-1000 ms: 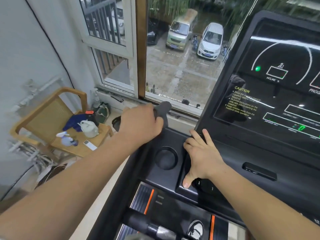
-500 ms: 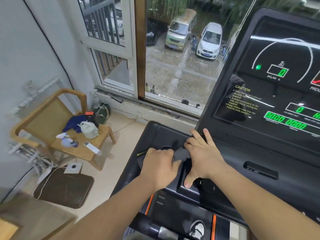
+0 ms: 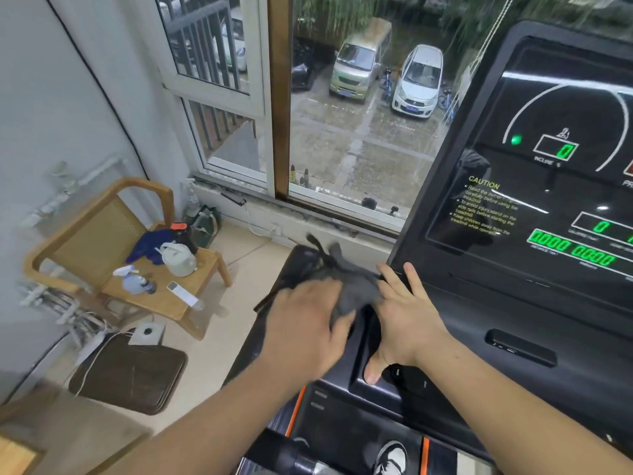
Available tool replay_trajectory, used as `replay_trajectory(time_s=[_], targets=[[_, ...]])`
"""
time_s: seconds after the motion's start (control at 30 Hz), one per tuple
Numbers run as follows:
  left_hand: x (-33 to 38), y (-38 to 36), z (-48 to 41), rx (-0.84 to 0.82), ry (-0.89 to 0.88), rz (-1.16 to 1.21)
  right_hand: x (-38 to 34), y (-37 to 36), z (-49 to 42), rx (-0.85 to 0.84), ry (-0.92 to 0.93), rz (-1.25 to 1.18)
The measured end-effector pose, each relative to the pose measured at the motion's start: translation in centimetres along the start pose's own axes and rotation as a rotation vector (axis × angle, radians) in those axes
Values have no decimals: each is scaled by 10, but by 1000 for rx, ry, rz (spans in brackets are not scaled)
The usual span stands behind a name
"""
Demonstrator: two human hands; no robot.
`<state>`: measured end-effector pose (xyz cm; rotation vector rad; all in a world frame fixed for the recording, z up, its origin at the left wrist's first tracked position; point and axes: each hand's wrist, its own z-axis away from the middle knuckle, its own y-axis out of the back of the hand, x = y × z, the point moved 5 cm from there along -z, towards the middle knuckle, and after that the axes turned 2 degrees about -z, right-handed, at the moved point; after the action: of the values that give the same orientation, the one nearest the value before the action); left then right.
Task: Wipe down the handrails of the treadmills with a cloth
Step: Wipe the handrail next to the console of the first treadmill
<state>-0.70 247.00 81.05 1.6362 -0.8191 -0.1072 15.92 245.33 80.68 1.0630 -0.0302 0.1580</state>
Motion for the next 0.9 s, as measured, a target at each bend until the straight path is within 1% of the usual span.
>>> replay_trajectory(time_s=[0.03,0.07,0.13,0.23,0.3,0.33,0.43,0.47,0.53,0.6,0.67,0.7,0.77,0.83,0.9], targets=[[-5,-31,7,-134,-41,-87,0,1,1,4,3,2],[-11,-53,10,-213,-70,-142,0,1,0,7,8,3],[-20,-73,-4,-276,-114,-157,1,0,-1,16,10,-11],[-24,-76,-39,-333,-197,-159,3,-1,-3,20,5,-30],[-28,-78,-59,-353,-181,-180,4,-2,-4,36,7,-34],[-28,-80,-68,-362,-139,-175,4,-3,-3,40,12,-32],[-22,-84,-88,-368,2,-121,4,-1,-1,59,25,-26],[-19,-84,-91,-364,27,-106,5,-2,0,70,26,-21],[-15,-78,-84,-328,24,-80,6,-3,2,86,28,-16],[-14,-69,-58,-303,-5,-49,6,-4,5,111,30,-18],[-11,-63,-20,-314,-28,-3,6,-4,10,129,29,-24],[-9,-59,1,-315,-36,-11,7,-5,12,133,28,-30],[2,-51,39,-253,-43,-55,8,-6,14,129,28,-31],[15,-52,69,-219,9,-66,7,-7,15,132,33,-21],[31,-52,85,-224,50,-70,6,-7,17,165,33,-42]])
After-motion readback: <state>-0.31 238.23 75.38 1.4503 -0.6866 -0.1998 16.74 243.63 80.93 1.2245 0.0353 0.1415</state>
